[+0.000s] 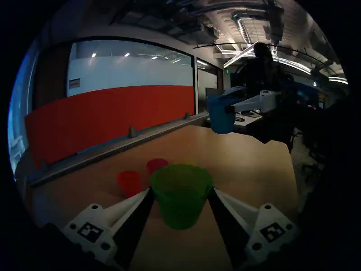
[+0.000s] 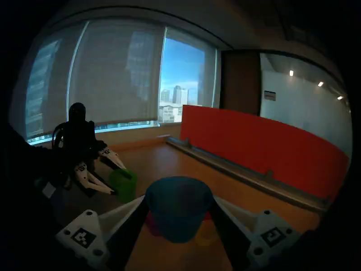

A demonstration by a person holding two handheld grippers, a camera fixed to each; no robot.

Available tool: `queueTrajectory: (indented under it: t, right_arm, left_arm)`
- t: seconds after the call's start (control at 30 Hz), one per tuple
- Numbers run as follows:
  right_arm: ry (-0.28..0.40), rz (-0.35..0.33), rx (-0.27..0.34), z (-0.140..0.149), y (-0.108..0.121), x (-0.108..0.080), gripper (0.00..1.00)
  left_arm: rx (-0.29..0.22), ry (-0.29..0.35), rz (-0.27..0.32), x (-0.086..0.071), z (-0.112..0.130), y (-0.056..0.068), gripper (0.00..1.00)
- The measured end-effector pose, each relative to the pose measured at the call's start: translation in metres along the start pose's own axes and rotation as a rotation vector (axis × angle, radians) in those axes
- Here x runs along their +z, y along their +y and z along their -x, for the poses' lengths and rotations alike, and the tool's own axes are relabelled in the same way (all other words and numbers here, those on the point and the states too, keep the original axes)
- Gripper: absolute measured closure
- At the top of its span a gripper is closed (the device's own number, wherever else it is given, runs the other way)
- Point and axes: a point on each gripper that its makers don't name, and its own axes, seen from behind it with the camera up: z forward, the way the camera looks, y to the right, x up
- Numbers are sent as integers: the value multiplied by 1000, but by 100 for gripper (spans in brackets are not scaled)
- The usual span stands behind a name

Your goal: Pour water

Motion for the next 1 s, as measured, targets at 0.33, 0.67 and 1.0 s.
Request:
queueTrajectory:
  t: [0.33, 0.67, 1.0]
  right_arm:
    - [-45, -10, 11, 24, 2, 7, 9]
    - [-113, -25, -7, 54, 1, 15, 9]
    - [-176, -47, -11, 85, -1, 25, 9]
  left_arm:
    - [-2, -65, -8, 3, 19, -11, 16]
    - [10, -149, -8, 9, 38, -17, 16]
    - [15, -225, -3, 15, 57, -25, 17]
